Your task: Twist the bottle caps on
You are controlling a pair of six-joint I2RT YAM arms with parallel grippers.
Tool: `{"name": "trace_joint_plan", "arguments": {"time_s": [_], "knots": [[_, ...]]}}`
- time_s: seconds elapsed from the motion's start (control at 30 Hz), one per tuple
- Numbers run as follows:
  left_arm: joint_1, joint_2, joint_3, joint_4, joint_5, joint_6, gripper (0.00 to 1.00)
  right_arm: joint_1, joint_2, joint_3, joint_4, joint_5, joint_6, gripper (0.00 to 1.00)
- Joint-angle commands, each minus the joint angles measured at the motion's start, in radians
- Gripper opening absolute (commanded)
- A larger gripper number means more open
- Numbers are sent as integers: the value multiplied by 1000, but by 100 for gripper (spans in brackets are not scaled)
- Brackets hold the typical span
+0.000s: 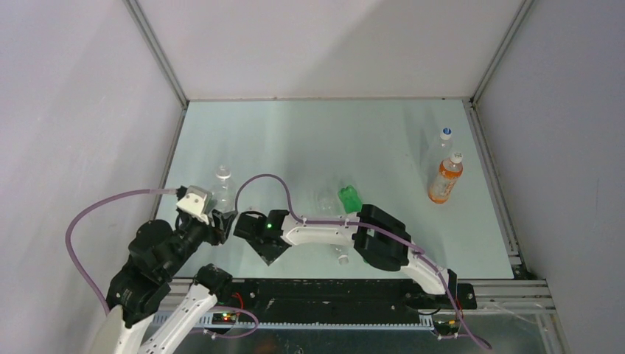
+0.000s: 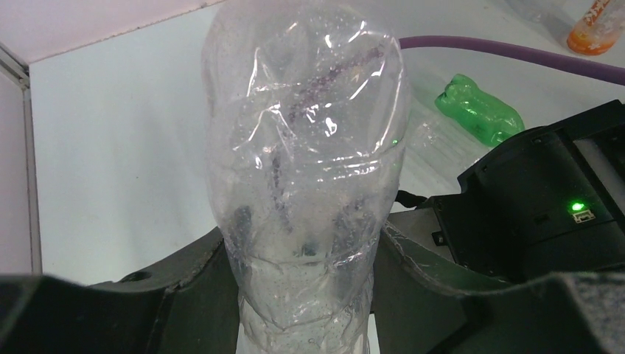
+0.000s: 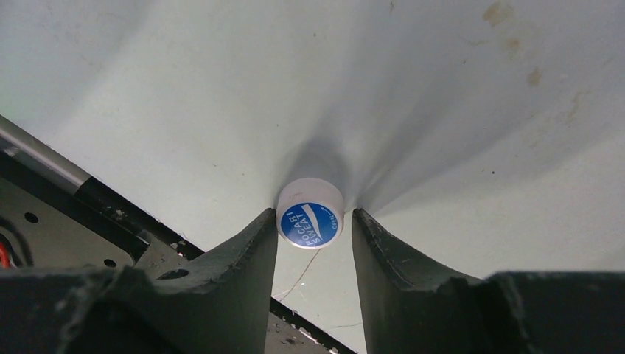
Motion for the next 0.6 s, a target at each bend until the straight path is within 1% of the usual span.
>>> {"name": "trace_joint_plan", "arguments": {"time_s": [0.0, 0.03, 0.1, 0.13, 0.23, 0.3, 0.57], "knots": [[-4, 32, 18, 15, 26, -19, 57, -9, 10, 20, 25, -6, 17, 42], [-4, 38, 16, 17, 27, -19, 57, -11, 9, 20, 27, -9, 17, 39], [-4, 48, 12, 24, 33, -18, 58, -16, 0, 20, 26, -8, 18, 22], [-4, 52, 10, 27, 34, -17, 58, -19, -16, 12, 30, -8, 17, 16], [-4, 73, 0, 57, 45, -12, 58, -29, -84, -55, 58, -14, 11, 3], [-3, 89, -7, 85, 61, -3, 58, -44, -152, -113, 87, -22, 8, 0], [-4, 155, -36, 204, 147, 75, 57, -134, -494, -359, 190, -104, -12, 0]]}}
